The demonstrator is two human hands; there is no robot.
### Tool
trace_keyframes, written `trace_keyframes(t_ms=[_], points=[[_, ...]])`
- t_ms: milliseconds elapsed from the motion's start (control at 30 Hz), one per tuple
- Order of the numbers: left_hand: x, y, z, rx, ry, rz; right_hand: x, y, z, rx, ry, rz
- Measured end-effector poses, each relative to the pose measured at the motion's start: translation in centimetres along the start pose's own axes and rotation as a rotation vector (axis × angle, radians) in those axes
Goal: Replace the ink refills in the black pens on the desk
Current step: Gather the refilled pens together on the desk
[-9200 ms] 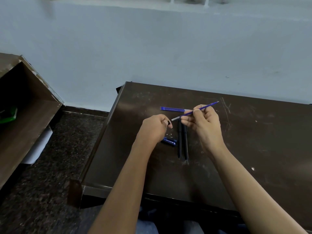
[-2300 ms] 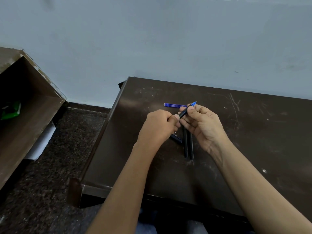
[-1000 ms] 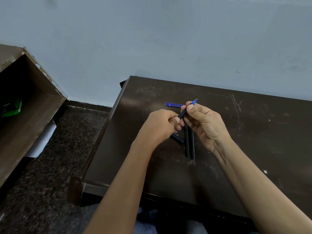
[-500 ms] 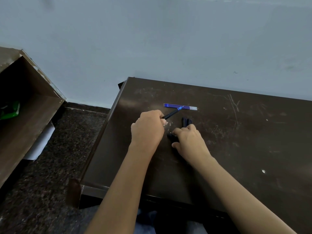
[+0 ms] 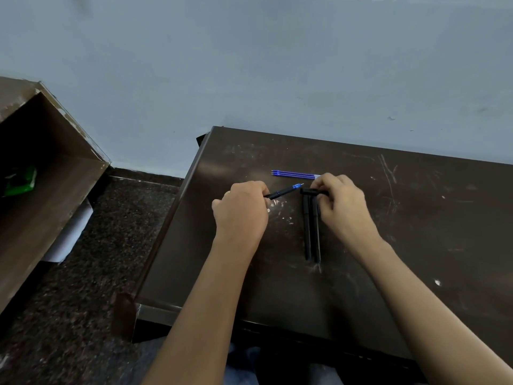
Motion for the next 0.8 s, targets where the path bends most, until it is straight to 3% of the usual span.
trace_keyframes(t_ms=[600, 800], points=[[-0.7, 0.3, -0.1, 0.069, 0.010, 0.024, -0.2, -1.9, -0.3, -0.081, -0.126, -0.016], [-2.1, 1.0, 0.0, 0.256, 0.088, 0.297, 0.7, -1.9, -0.1, 0.016, -0.224, -0.031]])
Point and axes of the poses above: each hand's wrist, its own z-axis away from the middle knuckle, its own y-axis out of the palm, x = y × z, the point moved 3 cm from there along -z, towards the middle knuckle, and after that the axes turned 6 degrees about -z, right-handed, at the moved point
